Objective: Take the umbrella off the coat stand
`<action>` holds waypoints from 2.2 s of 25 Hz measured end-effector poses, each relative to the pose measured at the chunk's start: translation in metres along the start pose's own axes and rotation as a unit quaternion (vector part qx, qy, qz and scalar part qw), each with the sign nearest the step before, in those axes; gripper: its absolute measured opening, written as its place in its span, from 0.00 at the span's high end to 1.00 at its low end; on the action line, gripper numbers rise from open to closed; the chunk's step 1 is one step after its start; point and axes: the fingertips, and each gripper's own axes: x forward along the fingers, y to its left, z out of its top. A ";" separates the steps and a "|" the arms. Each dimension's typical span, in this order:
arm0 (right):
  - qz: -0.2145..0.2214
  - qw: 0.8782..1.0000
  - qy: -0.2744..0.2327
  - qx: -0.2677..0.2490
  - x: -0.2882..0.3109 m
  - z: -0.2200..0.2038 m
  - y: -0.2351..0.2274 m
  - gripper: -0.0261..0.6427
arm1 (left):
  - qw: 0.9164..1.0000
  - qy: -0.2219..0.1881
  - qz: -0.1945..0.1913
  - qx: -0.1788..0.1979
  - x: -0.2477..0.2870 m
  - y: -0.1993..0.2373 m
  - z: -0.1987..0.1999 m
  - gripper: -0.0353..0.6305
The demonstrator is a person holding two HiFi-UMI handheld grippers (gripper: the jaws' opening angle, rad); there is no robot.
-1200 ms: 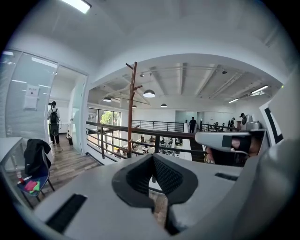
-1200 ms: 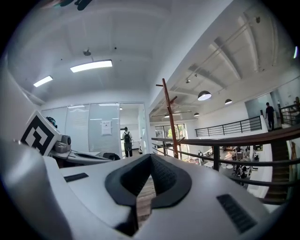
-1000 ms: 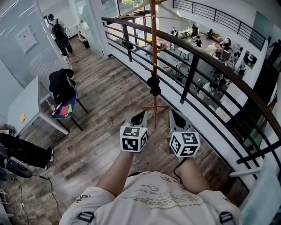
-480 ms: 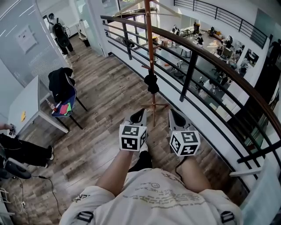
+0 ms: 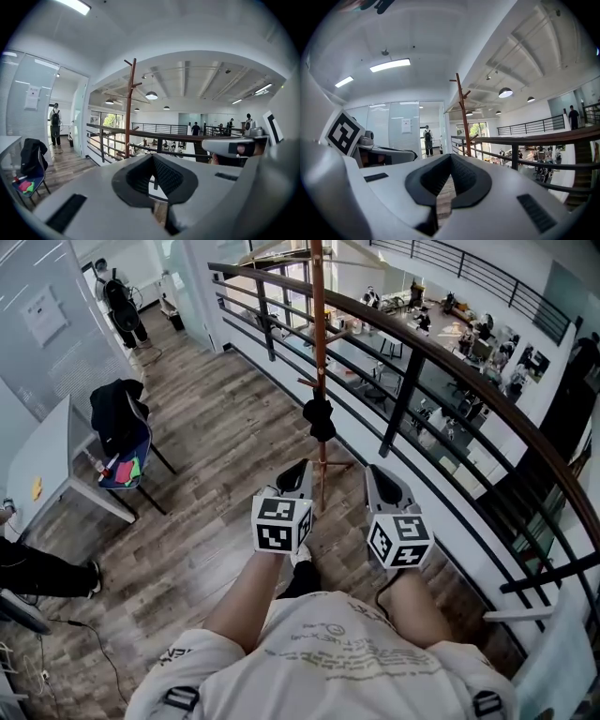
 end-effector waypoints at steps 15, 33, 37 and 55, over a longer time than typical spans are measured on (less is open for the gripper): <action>0.003 1.000 0.018 -0.002 0.142 0.020 -0.026 0.96 | 1.000 0.008 -0.006 -0.008 0.110 0.088 0.035 0.94; -0.024 0.999 0.028 -0.006 0.300 0.023 -0.065 0.96 | 0.999 0.023 -0.044 -0.009 0.246 0.184 0.054 0.94; -0.031 0.999 0.035 -0.001 0.313 0.020 -0.081 0.96 | 0.998 0.028 -0.050 -0.015 0.263 0.191 0.056 0.94; 0.090 0.990 0.105 -0.015 0.390 -0.033 -0.148 0.96 | 0.997 0.063 0.002 -0.040 0.332 0.195 0.046 0.94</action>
